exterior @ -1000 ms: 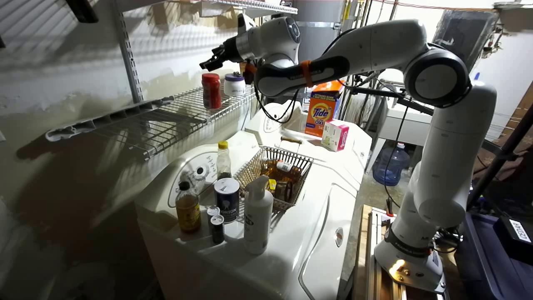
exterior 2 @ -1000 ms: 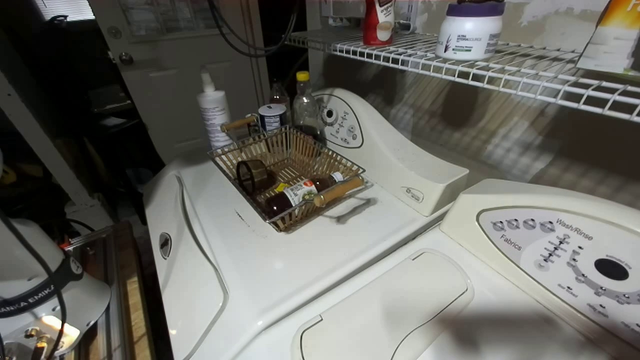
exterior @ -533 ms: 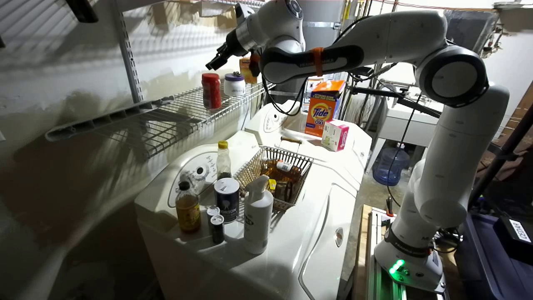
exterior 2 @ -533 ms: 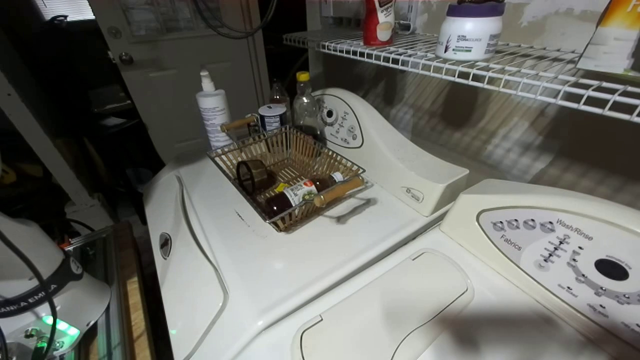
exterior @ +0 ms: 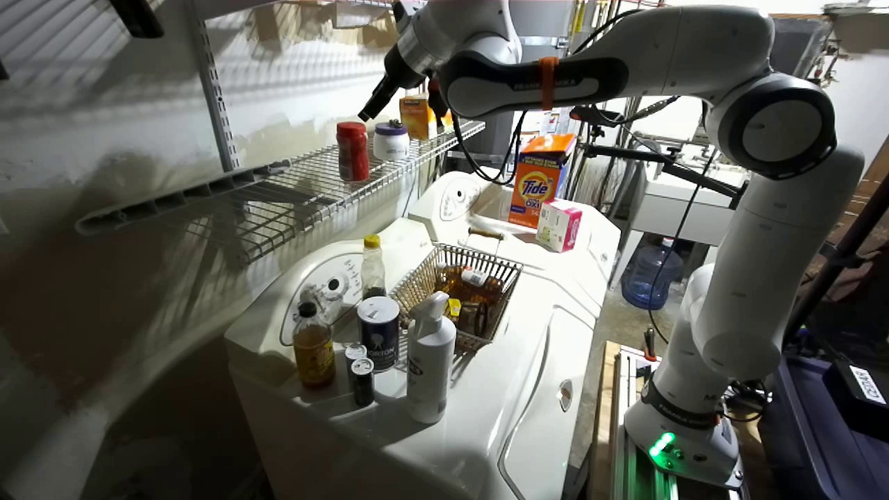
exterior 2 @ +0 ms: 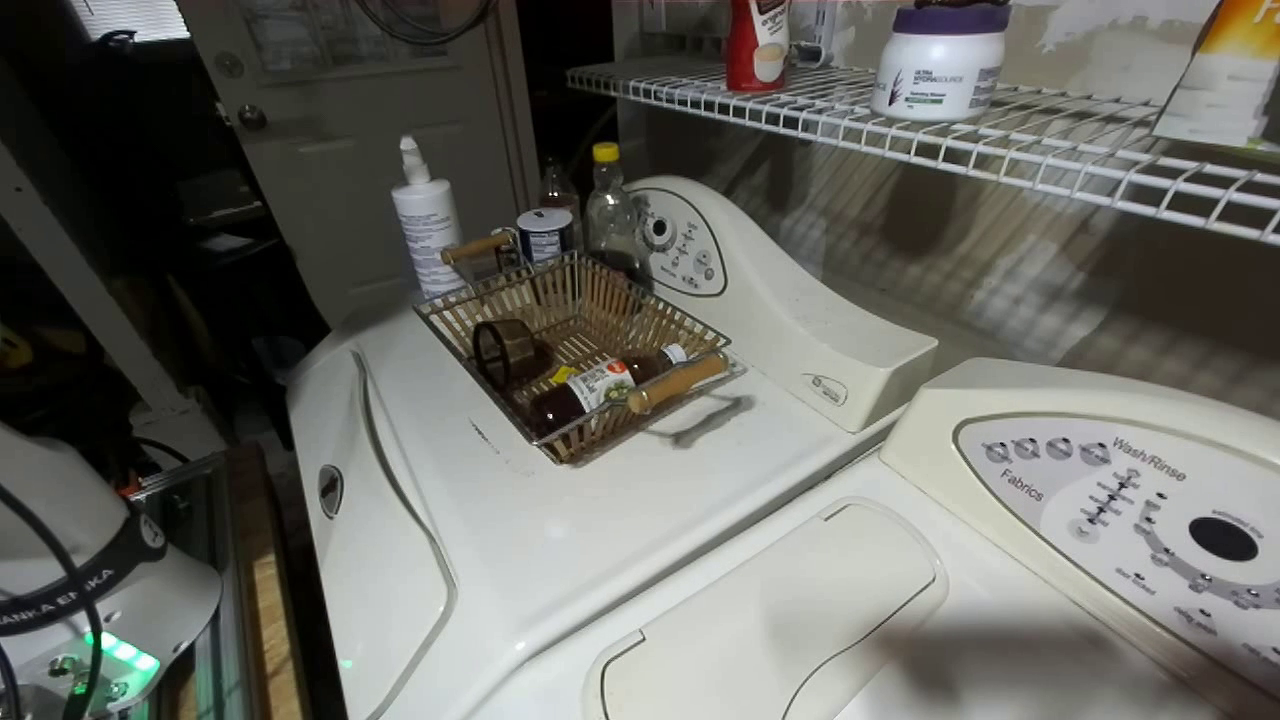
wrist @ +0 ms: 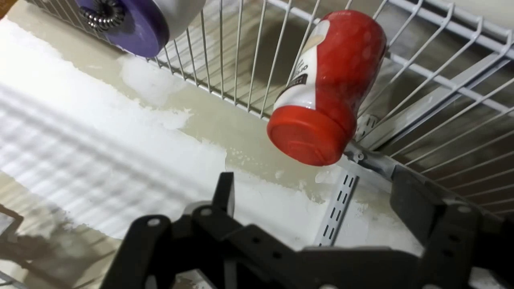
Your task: Put the red bottle bottom first on the metal rack
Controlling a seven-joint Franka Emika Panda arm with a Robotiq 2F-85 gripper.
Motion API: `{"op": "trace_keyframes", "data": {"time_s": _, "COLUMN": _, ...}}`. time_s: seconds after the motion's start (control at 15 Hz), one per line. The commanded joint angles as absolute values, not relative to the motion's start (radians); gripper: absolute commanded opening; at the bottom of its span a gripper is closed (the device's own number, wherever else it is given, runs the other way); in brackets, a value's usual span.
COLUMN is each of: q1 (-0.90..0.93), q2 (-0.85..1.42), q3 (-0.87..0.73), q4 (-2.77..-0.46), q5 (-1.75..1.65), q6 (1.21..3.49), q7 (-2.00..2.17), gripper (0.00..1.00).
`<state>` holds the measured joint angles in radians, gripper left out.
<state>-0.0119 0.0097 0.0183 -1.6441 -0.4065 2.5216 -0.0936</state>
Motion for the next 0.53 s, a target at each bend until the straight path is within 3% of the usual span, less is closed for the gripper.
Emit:
{"op": "trace_keyframes", "data": {"time_s": 0.0, "q1": 0.004, "q2": 0.003, "q3": 0.021, "q4": -1.624, "q5": -0.333, "q6": 2.427, "q7": -0.129, "gripper": 1.0}}
{"op": "trace_keyframes", "data": {"time_s": 0.47, "q1": 0.008, "q2": 0.01, "q3": 0.018, "q4": -1.636, "q5": -0.324, "q6": 2.436, "q7": -0.102, "gripper": 1.0}}
